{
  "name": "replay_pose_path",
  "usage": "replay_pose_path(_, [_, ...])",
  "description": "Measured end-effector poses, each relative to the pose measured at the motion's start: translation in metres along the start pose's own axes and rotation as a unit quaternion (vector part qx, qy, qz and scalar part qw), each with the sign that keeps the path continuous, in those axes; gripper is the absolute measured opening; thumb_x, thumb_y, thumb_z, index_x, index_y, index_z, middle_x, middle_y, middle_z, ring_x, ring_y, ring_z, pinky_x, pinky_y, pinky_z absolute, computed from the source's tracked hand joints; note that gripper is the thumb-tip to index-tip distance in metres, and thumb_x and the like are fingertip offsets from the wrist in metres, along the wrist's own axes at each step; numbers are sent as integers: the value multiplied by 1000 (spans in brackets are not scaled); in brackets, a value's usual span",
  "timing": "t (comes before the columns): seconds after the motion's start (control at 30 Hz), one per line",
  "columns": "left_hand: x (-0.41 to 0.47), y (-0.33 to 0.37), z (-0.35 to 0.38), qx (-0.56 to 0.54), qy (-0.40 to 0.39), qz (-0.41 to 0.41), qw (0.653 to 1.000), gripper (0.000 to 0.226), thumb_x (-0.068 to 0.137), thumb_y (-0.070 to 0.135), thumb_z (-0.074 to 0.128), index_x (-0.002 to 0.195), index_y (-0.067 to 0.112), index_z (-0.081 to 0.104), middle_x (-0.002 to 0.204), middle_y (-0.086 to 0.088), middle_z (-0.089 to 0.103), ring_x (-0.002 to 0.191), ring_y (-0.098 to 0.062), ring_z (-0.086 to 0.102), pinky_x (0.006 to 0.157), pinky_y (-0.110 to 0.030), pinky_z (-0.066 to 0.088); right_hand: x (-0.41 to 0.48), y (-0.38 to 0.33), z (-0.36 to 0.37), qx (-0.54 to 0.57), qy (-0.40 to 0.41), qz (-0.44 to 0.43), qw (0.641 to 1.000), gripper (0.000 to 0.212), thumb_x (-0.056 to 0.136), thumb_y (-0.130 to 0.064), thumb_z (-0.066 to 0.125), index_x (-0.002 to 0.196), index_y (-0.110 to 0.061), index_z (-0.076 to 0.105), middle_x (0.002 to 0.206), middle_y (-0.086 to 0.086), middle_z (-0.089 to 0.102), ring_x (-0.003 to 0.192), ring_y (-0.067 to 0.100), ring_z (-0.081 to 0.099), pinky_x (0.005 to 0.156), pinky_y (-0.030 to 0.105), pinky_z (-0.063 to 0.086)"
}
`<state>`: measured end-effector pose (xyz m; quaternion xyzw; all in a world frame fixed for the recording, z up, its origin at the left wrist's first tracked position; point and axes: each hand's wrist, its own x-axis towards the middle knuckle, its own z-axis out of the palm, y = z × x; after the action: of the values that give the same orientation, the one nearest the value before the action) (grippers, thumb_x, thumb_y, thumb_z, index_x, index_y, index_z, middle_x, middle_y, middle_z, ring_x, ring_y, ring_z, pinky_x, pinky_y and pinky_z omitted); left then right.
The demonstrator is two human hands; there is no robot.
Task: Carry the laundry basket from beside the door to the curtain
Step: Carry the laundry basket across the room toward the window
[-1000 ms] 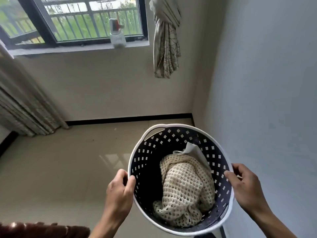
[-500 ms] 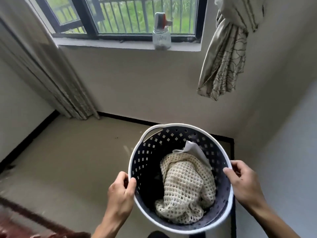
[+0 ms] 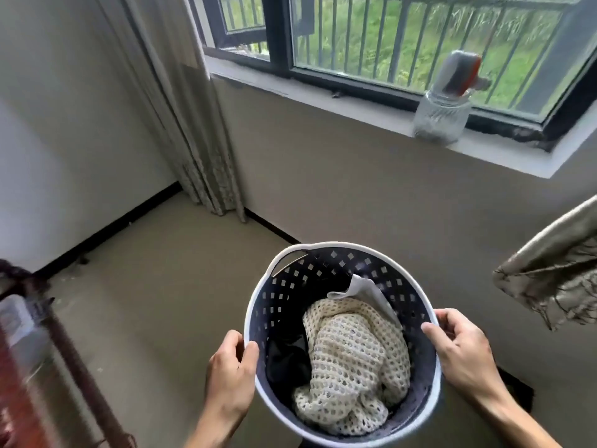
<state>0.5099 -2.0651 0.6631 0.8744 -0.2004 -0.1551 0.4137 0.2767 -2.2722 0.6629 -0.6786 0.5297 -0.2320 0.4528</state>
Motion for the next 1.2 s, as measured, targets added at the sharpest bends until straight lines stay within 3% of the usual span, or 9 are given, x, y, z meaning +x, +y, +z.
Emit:
replay_pose_path(0.13, [73,30,3,-5,14,1,1000,32,87,16,52,60,15,35,53,3,40,53,-20,36,53,-35,34,82,-41,21,1,-20,-18,1000,8,83,-17,64,78,-22,66,80,-13,72,71,19,67,71,40,52])
replay_pose_path(0.27, [137,46,1,-8,40,-9,999,30,86,15,54,61,11,37,54,1,40,53,-21,36,54,-37,35,155,-79,52,12,-48,-41,998,10,83,-15,64,79,-24,66,78,-15,71,66,11,64,66,32,50])
replay_pose_path(0.47, [242,51,7,7,111,-80,991,34,85,14,55,59,15,32,52,4,36,54,-22,34,54,-37,34,283,-124,134,-1,-135,-56,989,9,82,-13,64,76,-19,67,68,4,71,67,29,66,68,46,55])
replay_pose_path(0.57, [292,56,8,-5,142,-124,982,35,84,15,56,59,15,31,50,7,40,55,-22,33,54,-37,33,346,-155,179,-2,-176,-73,982,12,82,-12,64,74,-20,66,67,-3,71,59,18,62,64,41,53])
replay_pose_path(0.73, [360,70,-7,-18,211,-171,962,35,84,12,56,61,14,30,54,-1,34,55,-21,30,53,-35,31,435,-224,254,-30,-252,-115,960,10,81,-15,64,76,-23,65,72,-6,73,68,27,68,68,44,55])
replay_pose_path(0.87, [405,62,-26,-34,270,-210,939,35,85,9,56,62,14,29,57,-4,32,50,-12,24,49,-25,29,479,-279,324,-58,-317,-173,931,12,83,-13,63,78,-24,64,75,-18,72,61,7,65,64,30,51])
replay_pose_path(0.97, [448,42,-43,-37,297,-232,926,37,84,7,55,61,13,27,56,-4,29,50,-12,27,48,-23,28,502,-307,385,-75,-344,-189,917,11,84,-13,63,79,-23,63,75,-23,71,57,0,61,62,27,48])
replay_pose_path(1.13, [535,-2,-92,-33,298,-261,917,36,85,9,54,62,12,26,54,-2,28,53,-13,30,51,-33,26,525,-349,488,-108,-348,-203,909,11,82,-14,64,77,-22,63,76,-24,68,58,8,58,63,31,47])
replay_pose_path(1.2, [568,-18,-120,-27,294,-258,920,35,85,11,54,63,12,27,53,-1,31,53,-13,31,50,-30,28,530,-373,524,-115,-348,-206,907,10,82,-14,64,76,-22,63,78,-23,68,61,12,60,64,30,47])
